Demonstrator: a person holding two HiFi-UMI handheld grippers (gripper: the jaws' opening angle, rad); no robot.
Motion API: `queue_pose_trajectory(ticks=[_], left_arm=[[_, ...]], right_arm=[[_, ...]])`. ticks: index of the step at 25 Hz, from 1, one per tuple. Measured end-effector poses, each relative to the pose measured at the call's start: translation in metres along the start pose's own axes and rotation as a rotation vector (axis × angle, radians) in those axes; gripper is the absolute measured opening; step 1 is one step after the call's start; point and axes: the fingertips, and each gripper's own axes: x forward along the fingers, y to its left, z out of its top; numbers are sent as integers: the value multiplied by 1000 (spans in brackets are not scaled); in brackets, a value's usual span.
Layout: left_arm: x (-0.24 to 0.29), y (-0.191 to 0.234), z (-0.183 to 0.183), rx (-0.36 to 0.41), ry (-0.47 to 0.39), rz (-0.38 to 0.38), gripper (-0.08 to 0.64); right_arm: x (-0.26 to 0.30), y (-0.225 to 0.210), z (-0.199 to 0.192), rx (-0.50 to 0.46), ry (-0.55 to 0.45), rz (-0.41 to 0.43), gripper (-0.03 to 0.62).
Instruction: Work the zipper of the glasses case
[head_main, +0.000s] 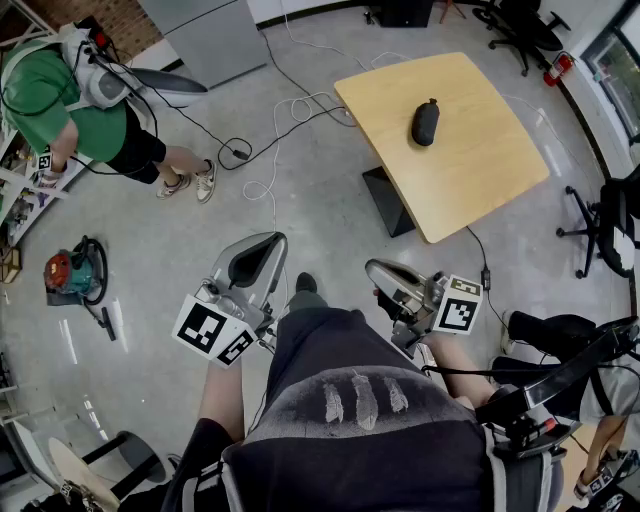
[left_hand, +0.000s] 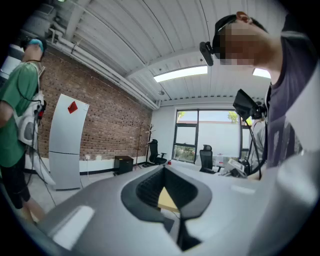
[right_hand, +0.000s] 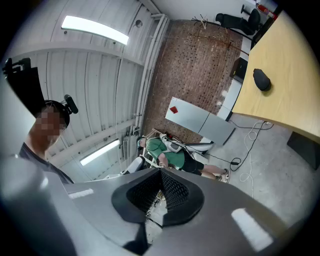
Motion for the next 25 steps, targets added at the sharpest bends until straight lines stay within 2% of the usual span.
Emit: queue_pose_trajectory(ticks=[6, 12, 16, 20, 25], left_arm=[[21, 35, 1, 26, -30, -62, 2], [79, 107, 4, -17, -32, -215, 1], [117, 131, 13, 12, -30, -301, 2], [156, 129, 16, 14, -15, -388, 2], [205, 102, 16, 30, 6, -459, 2]], right_arm=[[32, -27, 13, 3, -12, -51, 0], [92, -55, 56, -75, 20, -159, 0], [97, -76, 76, -88, -30, -248, 0], [86, -98, 96, -85, -67, -338, 0], [52, -124, 132, -76, -123, -395, 0]])
